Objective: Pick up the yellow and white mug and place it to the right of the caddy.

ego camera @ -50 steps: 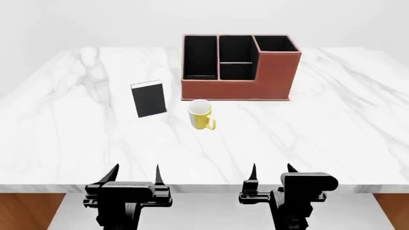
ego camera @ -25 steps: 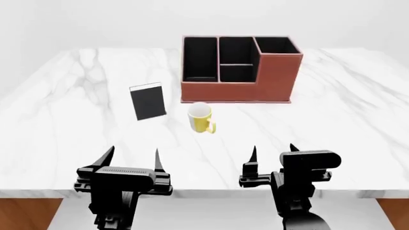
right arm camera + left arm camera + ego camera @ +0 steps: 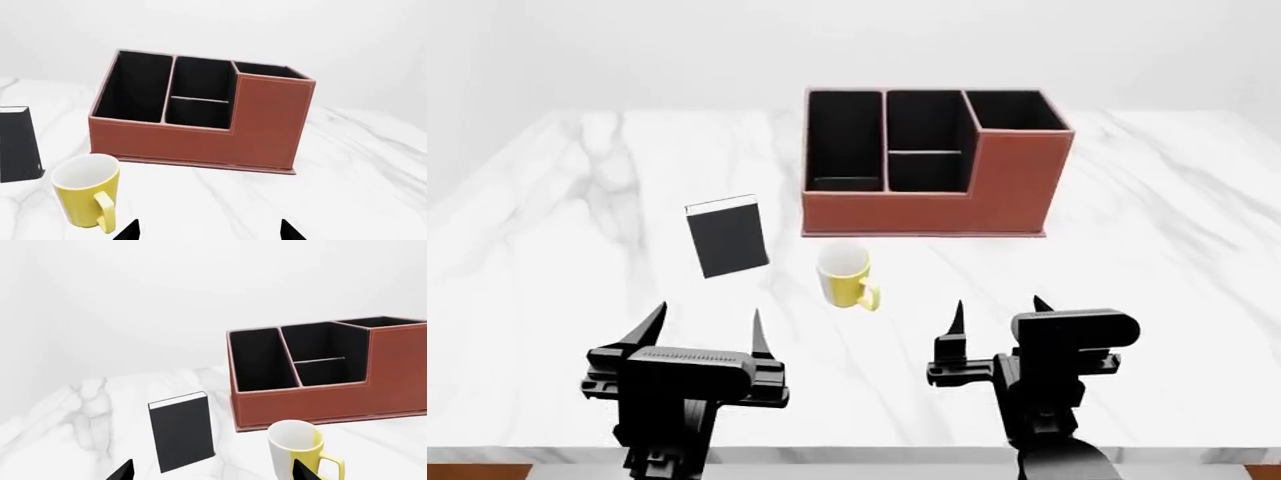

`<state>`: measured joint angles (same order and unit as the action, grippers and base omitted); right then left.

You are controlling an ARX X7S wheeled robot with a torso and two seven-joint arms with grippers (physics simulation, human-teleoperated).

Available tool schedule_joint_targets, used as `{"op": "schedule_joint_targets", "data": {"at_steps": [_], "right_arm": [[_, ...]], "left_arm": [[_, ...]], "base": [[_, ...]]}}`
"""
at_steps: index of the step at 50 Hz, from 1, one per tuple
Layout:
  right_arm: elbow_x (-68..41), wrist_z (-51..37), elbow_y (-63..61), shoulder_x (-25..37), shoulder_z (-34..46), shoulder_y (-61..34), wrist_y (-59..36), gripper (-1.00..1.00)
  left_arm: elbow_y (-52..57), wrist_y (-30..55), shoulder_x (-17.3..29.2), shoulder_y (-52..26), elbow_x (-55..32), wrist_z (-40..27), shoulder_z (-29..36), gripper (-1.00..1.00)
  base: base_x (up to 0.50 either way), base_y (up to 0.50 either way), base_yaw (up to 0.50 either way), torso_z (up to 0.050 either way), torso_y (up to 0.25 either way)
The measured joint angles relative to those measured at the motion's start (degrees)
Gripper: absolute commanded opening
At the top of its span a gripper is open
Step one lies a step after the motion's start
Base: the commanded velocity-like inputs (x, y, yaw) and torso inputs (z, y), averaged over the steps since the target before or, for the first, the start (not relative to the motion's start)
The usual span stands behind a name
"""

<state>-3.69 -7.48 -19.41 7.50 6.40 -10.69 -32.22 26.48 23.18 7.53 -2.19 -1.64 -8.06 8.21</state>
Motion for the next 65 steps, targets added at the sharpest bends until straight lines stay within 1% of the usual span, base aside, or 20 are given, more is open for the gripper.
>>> {"op": "schedule_joint_targets", "data": {"at_steps": [9, 22, 39, 58, 65], "right_arm": [[-0.67, -0.36, 0.28, 0.18, 0.22, -0.26, 0.07, 1.00], [-1.61, -0.58, 0.65, 0.59, 0.55, -0.43, 0.20, 1.00], [-2.42, -0.93, 1.31, 1.22, 1.02, -0.59, 0.68, 1.00], [-2.99, -1.73, 1.43, 1.73, 1.61, -0.75, 0.99, 1.00], [-3.46, -1.90, 1.38, 1.84, 1.74, -0.73, 1.14, 1.00]], "left_arm": [[0.06, 0.13, 0.46, -0.10, -0.33, -0.49, 0.29, 1.00], [0.11, 0.14, 0.98, -0.19, -1.02, -1.04, 0.66, 1.00], [-0.06, -0.11, 1.57, -0.28, -1.86, -1.70, 1.21, 1.00], [0.36, -0.03, 2.20, -0.31, -2.58, -2.43, 1.71, 1.00], [0.64, 0.10, 2.47, -0.30, -2.77, -2.75, 1.85, 1.00]], "base": [[0.08, -0.05, 0.00, 0.000, 0.000], [-0.02, -0.44, 0.00, 0.000, 0.000], [0.28, -0.39, 0.00, 0.000, 0.000], [0.43, 0.02, 0.00, 0.000, 0.001], [0.00, 0.00, 0.00, 0.000, 0.000]]}}
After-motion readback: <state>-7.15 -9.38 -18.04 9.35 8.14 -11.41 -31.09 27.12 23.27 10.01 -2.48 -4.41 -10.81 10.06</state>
